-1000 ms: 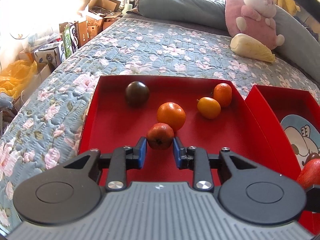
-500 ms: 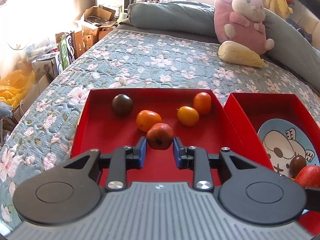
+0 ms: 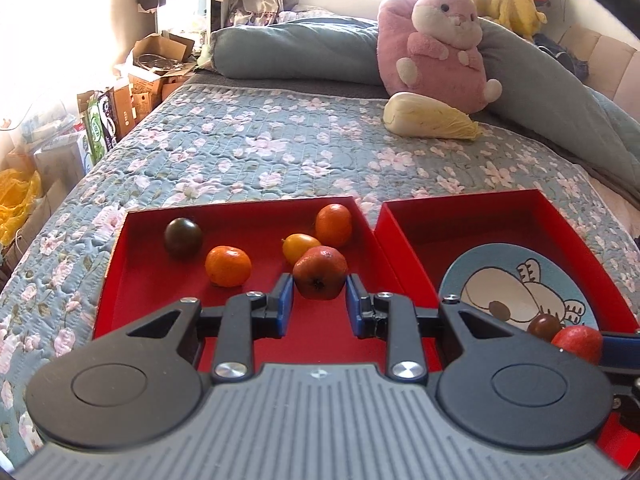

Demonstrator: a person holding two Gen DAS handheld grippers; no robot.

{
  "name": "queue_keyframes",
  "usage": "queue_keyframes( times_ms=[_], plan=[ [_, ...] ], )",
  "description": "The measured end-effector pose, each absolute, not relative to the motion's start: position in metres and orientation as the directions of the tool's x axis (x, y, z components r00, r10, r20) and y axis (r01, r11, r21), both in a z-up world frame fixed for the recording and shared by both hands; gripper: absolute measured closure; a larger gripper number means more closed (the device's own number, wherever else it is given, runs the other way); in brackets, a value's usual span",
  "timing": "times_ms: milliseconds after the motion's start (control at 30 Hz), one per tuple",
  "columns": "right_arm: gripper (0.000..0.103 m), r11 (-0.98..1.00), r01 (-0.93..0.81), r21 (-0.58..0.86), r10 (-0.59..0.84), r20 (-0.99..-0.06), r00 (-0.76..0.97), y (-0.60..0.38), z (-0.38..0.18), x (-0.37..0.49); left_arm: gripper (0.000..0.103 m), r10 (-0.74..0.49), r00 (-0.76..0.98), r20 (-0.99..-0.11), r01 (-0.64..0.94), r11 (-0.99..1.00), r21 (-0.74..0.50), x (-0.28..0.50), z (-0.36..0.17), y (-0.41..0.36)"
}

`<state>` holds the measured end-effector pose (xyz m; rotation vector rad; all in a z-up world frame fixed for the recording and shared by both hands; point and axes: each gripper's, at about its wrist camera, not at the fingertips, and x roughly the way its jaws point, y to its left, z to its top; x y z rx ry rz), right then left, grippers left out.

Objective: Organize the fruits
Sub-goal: 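Carry both red tomatoes over the blue cartoon plate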

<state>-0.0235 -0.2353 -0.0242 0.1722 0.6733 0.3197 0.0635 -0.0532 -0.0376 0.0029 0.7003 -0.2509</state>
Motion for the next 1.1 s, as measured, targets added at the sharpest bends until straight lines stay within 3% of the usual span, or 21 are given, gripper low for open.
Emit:
queue_keyframes(
  times_ms=[633, 1100],
  plan=[
    [0.066, 0.962, -0.121, 0.243, 0.250, -0.621, 0.743, -0.277, -0.043, -0.031, 0.070, -0.451, 0.651, -0.611, 0.481, 0.867, -0.127, 0.029, -0.034, -0.139],
    [0.066, 0.965, -0.086, 0.246, 0.231, -0.653, 0.722, -0.293, -0.054, -0.036, 0.070, -0.465, 0.597, -0.654, 0.537, 0.837, -0.106, 0.033, -0.061, -0.179]
  ],
)
